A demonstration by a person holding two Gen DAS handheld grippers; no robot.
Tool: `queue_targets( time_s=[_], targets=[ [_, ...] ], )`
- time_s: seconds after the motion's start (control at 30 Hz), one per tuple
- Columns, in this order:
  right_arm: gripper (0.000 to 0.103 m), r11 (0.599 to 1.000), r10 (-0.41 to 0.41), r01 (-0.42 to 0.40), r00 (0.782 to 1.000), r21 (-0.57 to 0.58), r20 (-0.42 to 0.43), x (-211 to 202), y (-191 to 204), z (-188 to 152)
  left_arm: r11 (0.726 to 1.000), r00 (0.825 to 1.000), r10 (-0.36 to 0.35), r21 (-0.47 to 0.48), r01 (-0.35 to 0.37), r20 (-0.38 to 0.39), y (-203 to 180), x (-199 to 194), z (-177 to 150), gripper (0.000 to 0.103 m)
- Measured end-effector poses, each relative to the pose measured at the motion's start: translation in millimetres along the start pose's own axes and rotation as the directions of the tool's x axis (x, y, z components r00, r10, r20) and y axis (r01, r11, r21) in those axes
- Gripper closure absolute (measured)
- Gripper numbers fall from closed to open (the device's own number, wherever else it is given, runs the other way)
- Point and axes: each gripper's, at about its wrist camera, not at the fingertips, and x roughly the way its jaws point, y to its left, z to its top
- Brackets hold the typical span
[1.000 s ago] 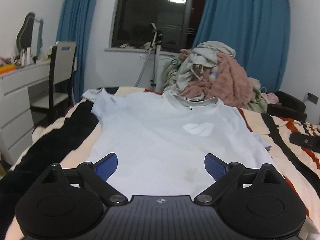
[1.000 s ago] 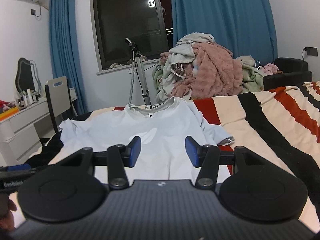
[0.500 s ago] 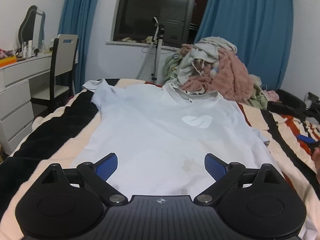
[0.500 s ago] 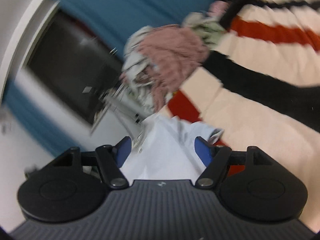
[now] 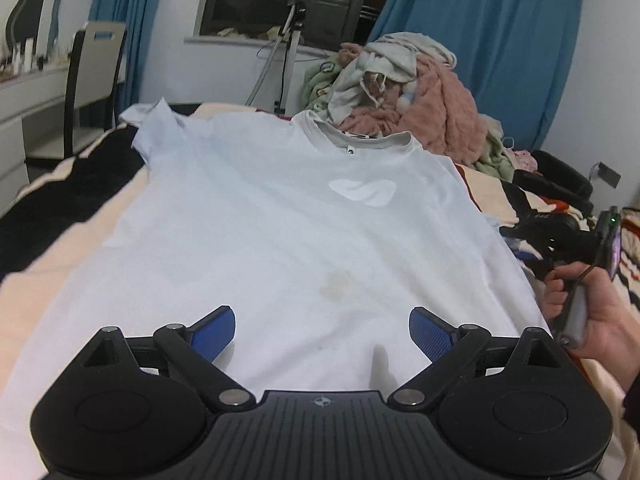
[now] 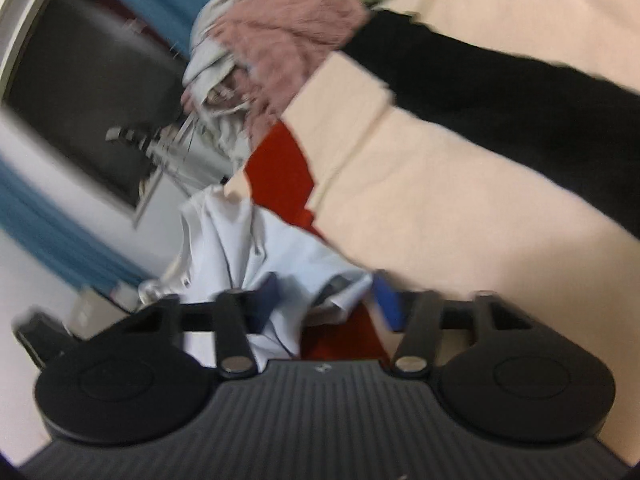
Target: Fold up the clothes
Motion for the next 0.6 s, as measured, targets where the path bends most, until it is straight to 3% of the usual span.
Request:
queue_targets(
  time_s=[0.1, 0.17, 0.3, 0.4, 0.5, 0.57, 0.6],
  targets=[
    [0.091, 0.978, 0.006, 0.004, 0.999, -0.211, 0.045, 7.8, 40.9, -4.3, 0.999, 1.0, 0.006, -0.037, -0.005, 0.024, 5.8, 2.7, 4.2, 0.008],
    [0.093, 0.928, 0.033, -0.005, 0.997, -0.374, 0.071, 10.8, 76.0, -14.4, 0.998, 0.999, 0.006, -0.062, -0.004, 0.034, 11.2, 2.9, 6.3, 0.008],
    [0.093, 0.807, 0.086, -0.085, 0.996, -0.584, -0.025, 28.7, 132.4, -51.2, 0.996, 0.999, 0.003, -0.09, 0.001, 0.051, 18.7, 3.1, 8.9, 0.008],
    [0.092, 0.773, 0.103, -0.194, 0.978, -0.603, -0.183, 47.7, 150.0, -81.6, 0.997, 0.999, 0.001, -0.079, 0.002, 0.045, 17.9, 4.4, 9.1, 0.008],
    [0.09, 0.753, 0.092, -0.205, 0.974, -0.625, -0.209, 48.1, 156.0, -97.4, 0.997, 0.999, -0.002, -0.071, 0.005, 0.038, 17.2, 5.2, 8.3, 0.008],
    [0.087, 0.779, 0.146, -0.257, 0.961, -0.571, -0.234, 42.5, 152.1, -88.5, 0.998, 0.999, -0.002, -0.069, 0.005, 0.038, 16.1, 4.4, 7.1, 0.008],
    [0.079, 0.801, 0.191, -0.292, 0.952, -0.523, -0.238, 39.1, 147.7, -80.1, 0.998, 0.999, -0.004, -0.069, 0.007, 0.038, 15.6, 4.0, 6.6, 0.008]
  ],
)
